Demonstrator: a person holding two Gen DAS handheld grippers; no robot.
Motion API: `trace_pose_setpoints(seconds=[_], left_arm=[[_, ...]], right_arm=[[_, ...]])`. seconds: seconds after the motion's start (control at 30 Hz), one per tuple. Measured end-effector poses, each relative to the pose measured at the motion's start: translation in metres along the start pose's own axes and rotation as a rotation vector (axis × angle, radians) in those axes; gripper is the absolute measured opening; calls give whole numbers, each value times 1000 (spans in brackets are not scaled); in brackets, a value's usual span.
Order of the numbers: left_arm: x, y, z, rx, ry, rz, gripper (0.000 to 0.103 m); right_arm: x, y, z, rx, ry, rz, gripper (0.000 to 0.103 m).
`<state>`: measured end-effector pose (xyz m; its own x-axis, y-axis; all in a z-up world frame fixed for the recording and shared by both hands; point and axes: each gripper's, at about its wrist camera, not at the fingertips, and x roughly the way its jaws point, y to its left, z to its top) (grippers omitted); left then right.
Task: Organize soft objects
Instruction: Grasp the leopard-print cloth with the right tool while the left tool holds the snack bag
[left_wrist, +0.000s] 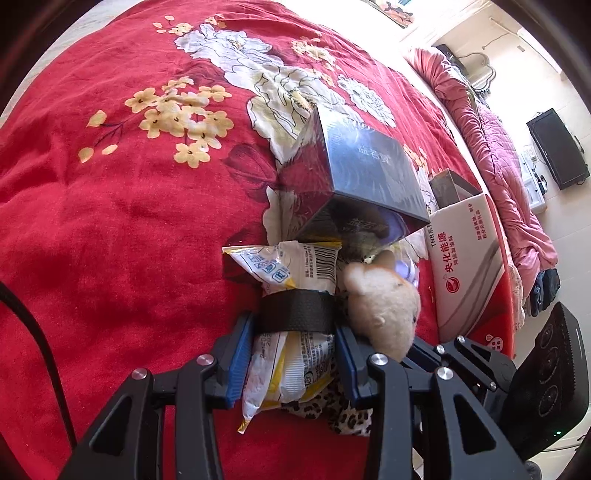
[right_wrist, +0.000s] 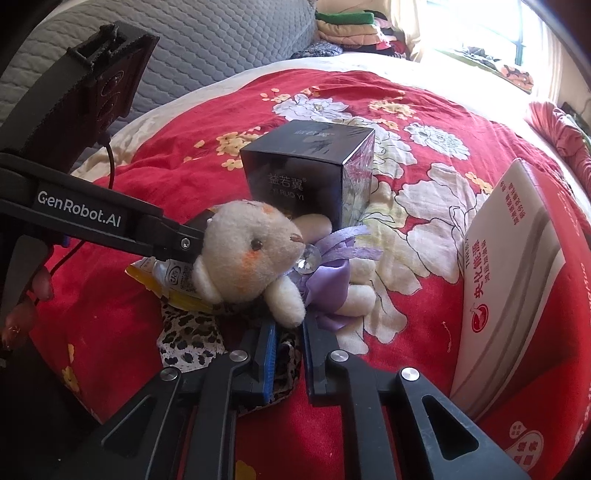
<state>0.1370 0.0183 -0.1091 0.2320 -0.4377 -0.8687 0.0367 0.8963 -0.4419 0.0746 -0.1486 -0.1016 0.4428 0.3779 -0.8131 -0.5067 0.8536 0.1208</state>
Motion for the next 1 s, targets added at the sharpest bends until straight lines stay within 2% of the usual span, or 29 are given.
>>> trace_pose_setpoints(seconds=[0.27, 0.4, 0.53, 0.67, 0.73, 0.77, 0.8, 0.87, 0.9, 1.0], left_arm=[[-12, 3, -1, 7, -17, 10, 42], [-22, 0, 0, 16, -41, -1, 42], [-28, 2, -4, 13, -48, 7, 42], [-32, 5, -7, 11, -46, 12, 42], [-33, 6, -8, 8, -46, 12, 42], [-34, 7, -9, 8, -46, 12, 42], [-35, 7, -9, 8, -47, 12, 42], [-36, 6, -8, 8, -51, 12, 42], [-37, 7, -8, 6, -54, 12, 42], [-40, 9, -9, 4, -57, 15, 42]], right_arm=[[-25, 7, -4, 15, -21, 17, 11], [-42, 6, 0, 30, -60, 11, 10], [-43, 1, 2, 50, -37, 3, 10], [-31, 6, -3, 22, 40, -15, 10], [-30, 6, -5, 30, 41, -24, 11], [-31, 6, -5, 32, 38, -29, 20], [-32, 6, -5, 30, 33, -35, 39], [-34, 8, -4, 25, 20, -28, 62], [-35, 9, -3, 17, 14, -28, 66], [-33, 15, 0, -23, 11, -73, 70]])
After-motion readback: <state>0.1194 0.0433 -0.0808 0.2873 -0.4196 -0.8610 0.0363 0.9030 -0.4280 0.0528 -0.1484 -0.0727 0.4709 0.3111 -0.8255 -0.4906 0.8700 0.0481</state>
